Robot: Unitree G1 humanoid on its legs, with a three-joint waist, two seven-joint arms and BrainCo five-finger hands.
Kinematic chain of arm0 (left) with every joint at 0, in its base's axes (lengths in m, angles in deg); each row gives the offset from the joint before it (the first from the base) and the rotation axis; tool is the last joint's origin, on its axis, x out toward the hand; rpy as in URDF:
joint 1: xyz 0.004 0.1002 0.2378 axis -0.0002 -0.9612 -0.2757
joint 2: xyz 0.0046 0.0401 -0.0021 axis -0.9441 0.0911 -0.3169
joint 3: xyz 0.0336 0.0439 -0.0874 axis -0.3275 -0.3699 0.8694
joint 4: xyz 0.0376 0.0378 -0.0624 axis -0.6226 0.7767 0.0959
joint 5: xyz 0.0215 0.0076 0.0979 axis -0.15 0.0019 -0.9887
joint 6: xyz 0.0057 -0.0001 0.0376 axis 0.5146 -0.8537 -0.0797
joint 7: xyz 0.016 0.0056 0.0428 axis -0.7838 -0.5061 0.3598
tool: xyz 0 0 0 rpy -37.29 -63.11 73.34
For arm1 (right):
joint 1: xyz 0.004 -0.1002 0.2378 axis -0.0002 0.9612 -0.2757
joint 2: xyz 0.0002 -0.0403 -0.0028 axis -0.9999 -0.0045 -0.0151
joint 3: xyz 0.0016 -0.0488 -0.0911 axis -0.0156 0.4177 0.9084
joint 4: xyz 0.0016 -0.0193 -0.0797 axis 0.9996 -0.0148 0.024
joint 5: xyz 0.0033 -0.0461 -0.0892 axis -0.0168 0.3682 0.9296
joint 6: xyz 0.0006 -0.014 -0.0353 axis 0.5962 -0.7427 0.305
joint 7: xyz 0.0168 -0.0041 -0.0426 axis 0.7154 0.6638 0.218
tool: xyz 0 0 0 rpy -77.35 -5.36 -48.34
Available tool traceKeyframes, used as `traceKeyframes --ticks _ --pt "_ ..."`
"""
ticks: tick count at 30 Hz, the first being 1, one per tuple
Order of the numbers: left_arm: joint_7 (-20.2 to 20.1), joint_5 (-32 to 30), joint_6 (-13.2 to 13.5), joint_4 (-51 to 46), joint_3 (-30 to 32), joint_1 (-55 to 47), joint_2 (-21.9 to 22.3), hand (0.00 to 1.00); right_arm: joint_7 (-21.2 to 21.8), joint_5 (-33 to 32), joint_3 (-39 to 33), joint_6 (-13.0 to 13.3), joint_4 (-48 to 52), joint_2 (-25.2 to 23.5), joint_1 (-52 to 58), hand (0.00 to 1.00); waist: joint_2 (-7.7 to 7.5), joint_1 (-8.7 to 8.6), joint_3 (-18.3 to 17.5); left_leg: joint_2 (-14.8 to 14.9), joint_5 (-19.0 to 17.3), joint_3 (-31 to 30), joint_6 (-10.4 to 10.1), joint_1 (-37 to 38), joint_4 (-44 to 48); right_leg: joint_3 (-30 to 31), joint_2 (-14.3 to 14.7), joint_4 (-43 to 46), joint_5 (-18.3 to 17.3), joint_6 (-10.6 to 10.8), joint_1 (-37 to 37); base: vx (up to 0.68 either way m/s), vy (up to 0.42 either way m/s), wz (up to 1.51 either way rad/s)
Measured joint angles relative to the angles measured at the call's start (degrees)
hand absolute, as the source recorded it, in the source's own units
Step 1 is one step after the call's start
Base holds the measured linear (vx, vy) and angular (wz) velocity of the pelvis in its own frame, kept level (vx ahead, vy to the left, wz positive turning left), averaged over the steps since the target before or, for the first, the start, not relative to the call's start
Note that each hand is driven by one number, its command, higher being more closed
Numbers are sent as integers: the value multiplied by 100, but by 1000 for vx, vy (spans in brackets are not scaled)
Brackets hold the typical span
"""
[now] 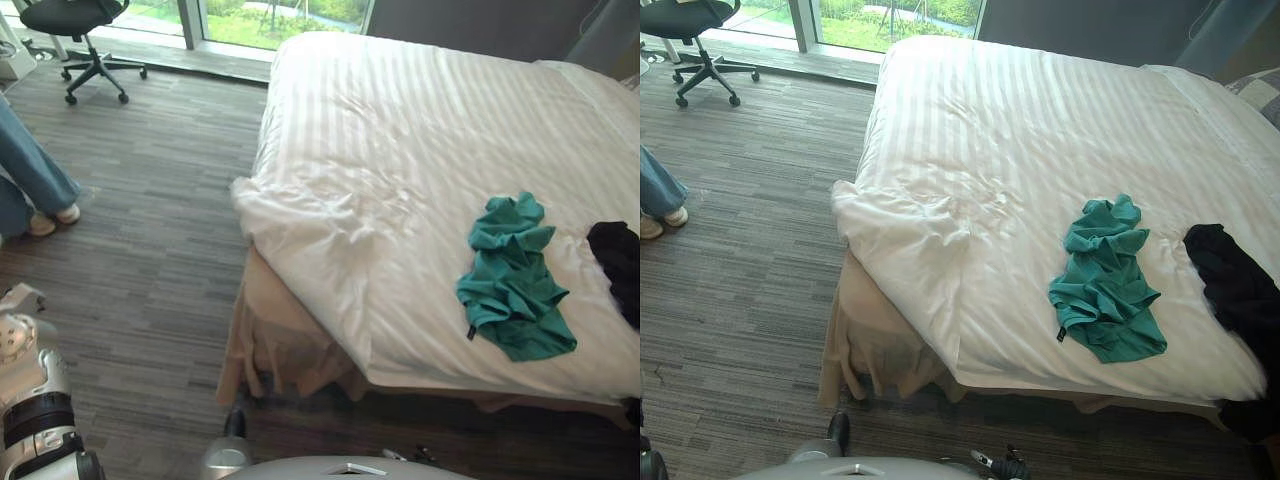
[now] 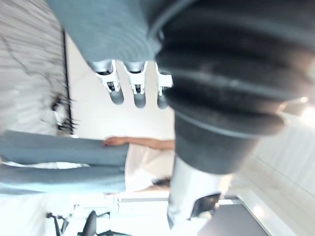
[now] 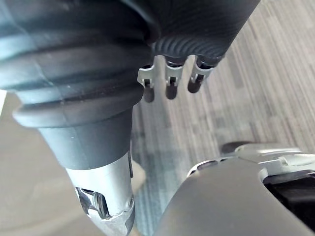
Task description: Tidy the bed and pick cloth on bed and put in laundry
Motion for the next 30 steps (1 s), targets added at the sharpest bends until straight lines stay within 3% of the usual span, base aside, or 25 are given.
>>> traceKeyframes --ticks 2,3,5,7,10,13,17,20,24,30 --pt "7 -392 -82 -161 -342 99 -1 0 76 -4 -5 4 19 28 35 0 77 -1 -44 11 4 57 0 -1 1 91 6 3 0 0 -34 18 -24 -18" --pt "-21 -950 -236 -282 -684 164 -11 0 129 -4 1 2 18 104 62 0 190 -7 -107 24 10 157 6 1 2 194 9 -4 0 0 -86 7 -24 -30" --pt "-105 -1509 -363 -314 -1006 305 -38 0 136 -4 -2 3 26 165 93 0 277 -37 -158 46 22 261 6 3 1 240 10 -23 0 0 -121 -18 -31 -31" --pt "-168 -2283 -549 -313 -1532 725 -210 0 151 -4 -3 2 54 257 99 0 431 -162 -159 82 84 441 0 6 -1 388 22 -102 -4 5 -183 -57 -41 -42" --pt "-253 -2963 -705 -308 -1962 1231 -409 0 222 -4 0 14 200 289 139 0 526 -364 -156 139 153 664 -11 13 -4 566 51 -258 -16 23 -225 -111 -61 -48" --pt "-367 -3503 -861 -234 -2290 1747 -464 0 251 -5 0 52 218 274 133 0 518 -496 -151 189 223 904 -47 -10 -6 709 57 -343 -147 137 -371 -171 -80 -53" --pt "-560 -3818 -933 291 -2756 2308 -471 0 308 -4 -6 29 294 356 196 0 657 -809 -96 319 267 982 -70 2 -8 711 126 -355 -202 119 -423 -179 -46 -13" --pt "-745 -4006 -1046 854 -3110 2970 -629 0 315 -2 -13 -3 446 348 275 0 682 -840 -46 420 267 1225 -82 -34 -8 946 216 -351 -138 129 -605 -116 -5 -34" --pt "-983 -4197 -1152 1554 -3503 3655 -902 0 316 -4 -43 -6 626 314 261 0 613 -1068 98 409 304 1444 -85 -357 -6 1245 210 -330 33 148 -1103 -27 22 -33" --pt "-1381 -4203 -1317 2270 -3877 4003 -962 0 316 -121 -46 -4 632 221 41 0 510 -1223 480 406 477 1735 22 -850 41 1651 248 -86 231 222 -1845 40 17 -27"
